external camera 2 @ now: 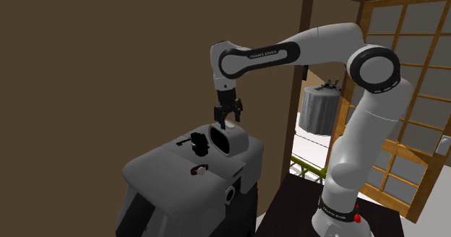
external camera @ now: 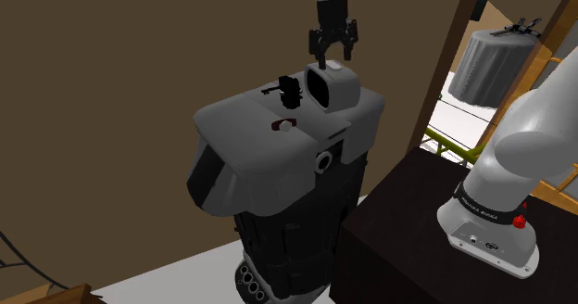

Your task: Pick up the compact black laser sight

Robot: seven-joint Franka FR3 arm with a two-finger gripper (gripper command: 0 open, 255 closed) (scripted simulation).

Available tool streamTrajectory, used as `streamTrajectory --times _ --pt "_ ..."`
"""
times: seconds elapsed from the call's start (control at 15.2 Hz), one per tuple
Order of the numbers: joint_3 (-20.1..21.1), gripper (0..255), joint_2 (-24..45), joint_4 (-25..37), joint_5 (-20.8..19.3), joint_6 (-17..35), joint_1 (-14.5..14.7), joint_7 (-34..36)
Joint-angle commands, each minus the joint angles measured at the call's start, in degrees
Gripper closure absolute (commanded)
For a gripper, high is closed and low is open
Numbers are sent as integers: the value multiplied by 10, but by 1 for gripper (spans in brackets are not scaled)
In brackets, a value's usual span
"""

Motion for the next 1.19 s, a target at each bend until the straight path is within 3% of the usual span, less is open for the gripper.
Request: streamTrajectory --times 0.0,0.59,1.12 --pt "4 0 46 35 5 7 2 9" --pt "21 0 257 243 17 -2 19 56" --pt "21 0 270 202 17 52 20 54"
